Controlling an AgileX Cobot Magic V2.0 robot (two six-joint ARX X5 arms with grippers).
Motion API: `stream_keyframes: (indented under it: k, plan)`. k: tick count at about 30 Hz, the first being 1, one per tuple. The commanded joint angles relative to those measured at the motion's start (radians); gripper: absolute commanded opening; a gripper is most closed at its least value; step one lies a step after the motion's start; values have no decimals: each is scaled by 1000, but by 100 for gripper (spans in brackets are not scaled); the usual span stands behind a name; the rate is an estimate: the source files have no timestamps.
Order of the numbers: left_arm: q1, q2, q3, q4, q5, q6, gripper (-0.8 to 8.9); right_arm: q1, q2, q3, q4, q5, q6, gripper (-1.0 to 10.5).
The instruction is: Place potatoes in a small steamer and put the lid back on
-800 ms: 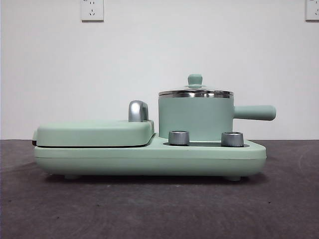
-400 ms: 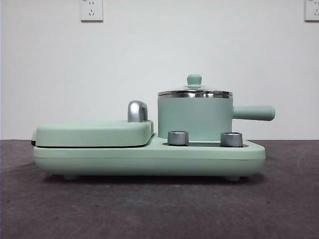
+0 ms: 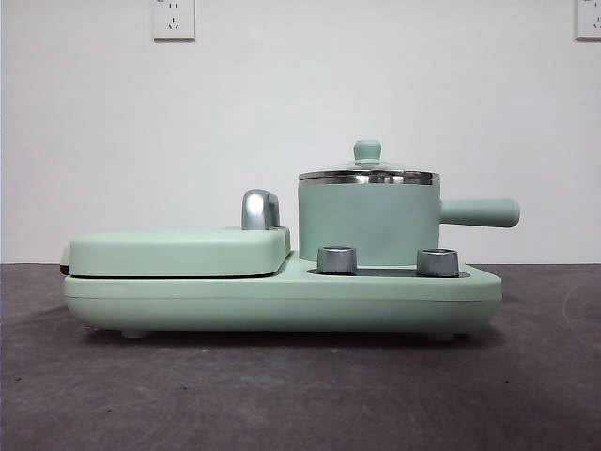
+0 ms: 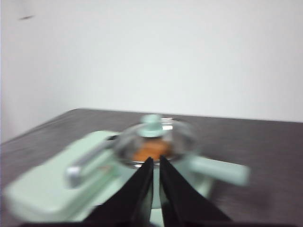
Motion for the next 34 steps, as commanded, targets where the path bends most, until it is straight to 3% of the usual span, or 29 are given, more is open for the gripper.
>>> stream_keyframes:
  k: [1, 5, 9, 14, 22, 34]
  plan:
    - [0, -2, -20, -8, -5, 10, 19, -29, -55, -81, 14, 86, -96, 18]
    - [0, -2, -20, -7, -5, 10, 19, -44, -121, -189, 6, 261, -175, 18]
    - [0, -2, -20, -8, -5, 10, 19, -44, -170, -249, 4, 392, -177, 18]
    - [0, -2, -20, -8, -5, 10, 19, -44, -233, -293, -56, 496, -172, 18]
    - [0, -2, -20, -8, -5, 9, 19, -43, -286, -334, -209, 514, -153, 18]
    - [0, -2, -19, -8, -5, 9, 19, -43, -288, -352, -162, 495, -150, 18]
